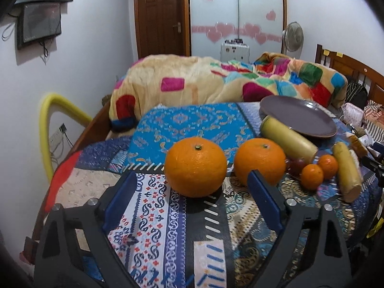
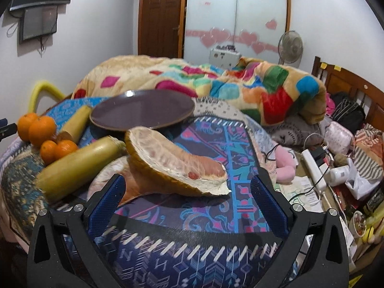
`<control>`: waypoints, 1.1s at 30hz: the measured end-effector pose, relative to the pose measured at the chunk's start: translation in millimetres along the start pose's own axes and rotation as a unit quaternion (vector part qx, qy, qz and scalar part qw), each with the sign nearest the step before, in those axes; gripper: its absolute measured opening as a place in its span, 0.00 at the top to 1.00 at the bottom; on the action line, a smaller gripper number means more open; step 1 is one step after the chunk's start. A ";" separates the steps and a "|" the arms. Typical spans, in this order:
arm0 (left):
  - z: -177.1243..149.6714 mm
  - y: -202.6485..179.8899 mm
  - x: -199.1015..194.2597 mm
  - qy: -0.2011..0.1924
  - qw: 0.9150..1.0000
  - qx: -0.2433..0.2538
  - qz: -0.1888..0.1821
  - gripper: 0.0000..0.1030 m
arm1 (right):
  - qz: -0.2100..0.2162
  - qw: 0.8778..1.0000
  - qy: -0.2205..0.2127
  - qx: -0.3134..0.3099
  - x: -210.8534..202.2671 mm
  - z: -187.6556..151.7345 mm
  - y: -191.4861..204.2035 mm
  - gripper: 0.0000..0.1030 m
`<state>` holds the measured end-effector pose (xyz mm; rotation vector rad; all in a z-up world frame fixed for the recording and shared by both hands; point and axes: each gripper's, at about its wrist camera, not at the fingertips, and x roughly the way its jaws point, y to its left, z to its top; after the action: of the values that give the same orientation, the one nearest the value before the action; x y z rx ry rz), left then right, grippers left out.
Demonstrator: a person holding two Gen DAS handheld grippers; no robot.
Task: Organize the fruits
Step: 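Grasp the peeled pomelo wedge with right tool while left tool grasps a large orange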
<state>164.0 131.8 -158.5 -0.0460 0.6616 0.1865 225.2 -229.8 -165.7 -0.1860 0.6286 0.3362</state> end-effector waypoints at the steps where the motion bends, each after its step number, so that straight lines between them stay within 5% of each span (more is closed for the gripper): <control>1: 0.8 1.4 3.5 0.006 1.000 -0.003 -0.002 0.12 | 0.004 1.000 0.008 -0.005 4.8 0.9 0.1 0.00; 18: 14.9 5.9 43.7 0.064 0.998 -0.001 -0.028 0.25 | 0.091 0.993 0.065 -0.038 44.4 33.9 -15.7 0.13; 27: 19.9 8.1 45.5 0.063 0.998 0.002 -0.030 0.33 | 0.167 0.981 0.093 -0.017 53.2 39.5 -20.6 0.44; 33: 16.9 4.2 39.4 0.059 0.998 0.018 -0.020 0.35 | 0.148 0.985 0.080 -0.042 40.7 37.3 -10.1 0.59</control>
<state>203.9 143.9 -169.4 -0.0363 0.7814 0.1330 280.0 -218.9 -160.0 -0.2021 0.8038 0.6401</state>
